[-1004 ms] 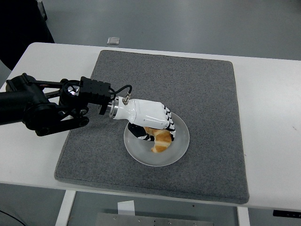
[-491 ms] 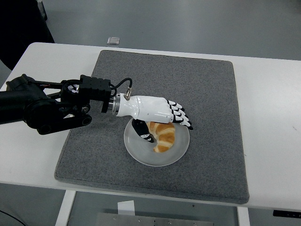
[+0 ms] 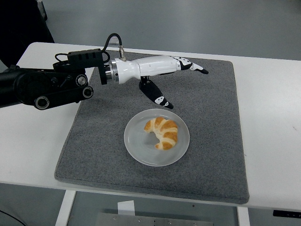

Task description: Place the bread on the plate

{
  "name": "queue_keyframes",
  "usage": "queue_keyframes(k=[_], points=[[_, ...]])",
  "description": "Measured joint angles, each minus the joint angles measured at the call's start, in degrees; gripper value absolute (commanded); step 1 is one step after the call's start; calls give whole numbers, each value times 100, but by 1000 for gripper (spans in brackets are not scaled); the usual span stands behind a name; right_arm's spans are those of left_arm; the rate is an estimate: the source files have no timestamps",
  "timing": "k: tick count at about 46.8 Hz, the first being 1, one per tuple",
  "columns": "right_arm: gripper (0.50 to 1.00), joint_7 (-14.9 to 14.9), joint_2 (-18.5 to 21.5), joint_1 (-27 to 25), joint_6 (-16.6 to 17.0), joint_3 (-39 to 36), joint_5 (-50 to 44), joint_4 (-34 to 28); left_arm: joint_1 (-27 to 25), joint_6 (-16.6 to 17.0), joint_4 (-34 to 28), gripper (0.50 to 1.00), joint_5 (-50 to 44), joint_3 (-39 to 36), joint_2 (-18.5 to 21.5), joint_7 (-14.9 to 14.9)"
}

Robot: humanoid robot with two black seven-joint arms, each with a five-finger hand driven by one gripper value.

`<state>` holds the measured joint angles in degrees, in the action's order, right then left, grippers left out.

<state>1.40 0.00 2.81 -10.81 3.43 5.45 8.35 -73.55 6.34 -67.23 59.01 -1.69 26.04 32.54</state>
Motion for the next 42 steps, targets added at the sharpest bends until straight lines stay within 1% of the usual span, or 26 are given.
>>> queue_keyframes(k=[10, 11, 18, 25, 30, 34, 37, 42], points=[[952, 0, 0, -3, 0, 0, 0, 0, 79, -42, 643, 994, -2057, 228, 26, -18], [952, 0, 0, -2, 0, 0, 0, 0, 84, -43, 761, 994, -2459, 248, 25, -25], [952, 0, 0, -4, 0, 0, 0, 0, 96, -55, 1289, 994, -4329, 288, 24, -41], [952, 0, 0, -3, 0, 0, 0, 0, 198, -54, 1736, 994, -5854, 308, 17, -46], [952, 1, 0, -2, 0, 0, 0, 0, 303, -54, 1801, 994, -6519, 359, 15, -59], [952, 1, 0, -3, 0, 0, 0, 0, 471, -54, 1808, 994, -7018, 610, 15, -105], [952, 0, 0, -2, 0, 0, 0, 0, 667, -53, 1810, 994, -7276, 911, 14, -287], [952, 0, 0, 0, 0, 0, 0, 0, 1051, -16, 1820, 994, -7361, 1538, 11, -640]])
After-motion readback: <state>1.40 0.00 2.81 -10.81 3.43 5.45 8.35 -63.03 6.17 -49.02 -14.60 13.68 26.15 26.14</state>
